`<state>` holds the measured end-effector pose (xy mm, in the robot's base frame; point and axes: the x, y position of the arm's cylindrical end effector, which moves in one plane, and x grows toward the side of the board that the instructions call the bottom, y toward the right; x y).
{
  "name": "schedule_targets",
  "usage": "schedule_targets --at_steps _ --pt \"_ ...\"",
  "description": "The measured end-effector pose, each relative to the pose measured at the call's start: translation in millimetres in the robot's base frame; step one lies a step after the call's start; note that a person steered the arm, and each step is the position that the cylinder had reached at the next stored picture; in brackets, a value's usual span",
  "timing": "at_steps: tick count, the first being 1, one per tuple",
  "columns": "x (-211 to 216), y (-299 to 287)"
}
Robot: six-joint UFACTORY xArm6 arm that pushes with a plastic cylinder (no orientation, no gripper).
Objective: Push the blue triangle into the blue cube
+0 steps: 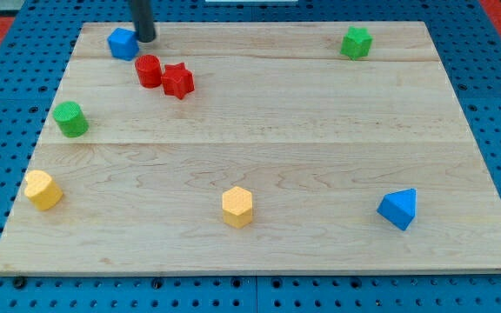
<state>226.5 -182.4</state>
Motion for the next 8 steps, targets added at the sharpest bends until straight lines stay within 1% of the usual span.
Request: schedule_targets --at_steps 1,2,3,4,5,6,7,8 --pt "18.7 112.5" --pt "103.2 222.0" --pt "185.9 346.6" --pt "269.8 445.1" --pt "329.8 395.6" --pt "319.5 339.2" --pt "347.4 333.5" --pt "333.7 284.7"
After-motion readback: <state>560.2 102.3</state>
